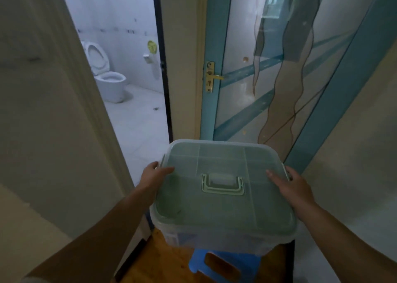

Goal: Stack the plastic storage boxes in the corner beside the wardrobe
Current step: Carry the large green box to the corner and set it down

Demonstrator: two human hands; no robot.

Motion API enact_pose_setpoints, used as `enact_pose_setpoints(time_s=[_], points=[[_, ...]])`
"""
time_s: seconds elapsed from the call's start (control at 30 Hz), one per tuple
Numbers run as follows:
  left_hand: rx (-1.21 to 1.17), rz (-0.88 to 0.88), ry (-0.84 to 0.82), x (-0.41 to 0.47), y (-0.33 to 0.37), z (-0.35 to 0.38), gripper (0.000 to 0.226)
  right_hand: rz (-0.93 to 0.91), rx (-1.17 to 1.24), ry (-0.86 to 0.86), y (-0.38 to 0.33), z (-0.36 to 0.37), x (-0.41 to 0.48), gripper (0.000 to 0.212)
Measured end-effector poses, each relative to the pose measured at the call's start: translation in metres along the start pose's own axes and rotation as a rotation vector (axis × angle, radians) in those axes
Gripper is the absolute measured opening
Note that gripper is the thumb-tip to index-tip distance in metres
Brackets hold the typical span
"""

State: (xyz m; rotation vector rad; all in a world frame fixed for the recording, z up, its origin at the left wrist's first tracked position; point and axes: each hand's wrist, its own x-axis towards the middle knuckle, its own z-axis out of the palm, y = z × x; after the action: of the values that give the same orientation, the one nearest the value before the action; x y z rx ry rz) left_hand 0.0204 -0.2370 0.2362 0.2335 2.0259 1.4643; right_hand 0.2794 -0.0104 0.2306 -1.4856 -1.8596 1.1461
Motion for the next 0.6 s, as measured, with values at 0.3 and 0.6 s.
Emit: enact_pose_setpoints(time_s=[0.3,0.6], points=[[-0.121,-0.05,0.154,-0.041,-0.028,-0.03,0.06,-0.045,0.036,-0.17,-0.006,0.027,-0.008,0.07],[-0.186,-0.07,0.297,-0.072,-0.052,-0.069,0.063,-0.116,-0.027,-0.288,-0.019,0.059,-0.024,0.068]])
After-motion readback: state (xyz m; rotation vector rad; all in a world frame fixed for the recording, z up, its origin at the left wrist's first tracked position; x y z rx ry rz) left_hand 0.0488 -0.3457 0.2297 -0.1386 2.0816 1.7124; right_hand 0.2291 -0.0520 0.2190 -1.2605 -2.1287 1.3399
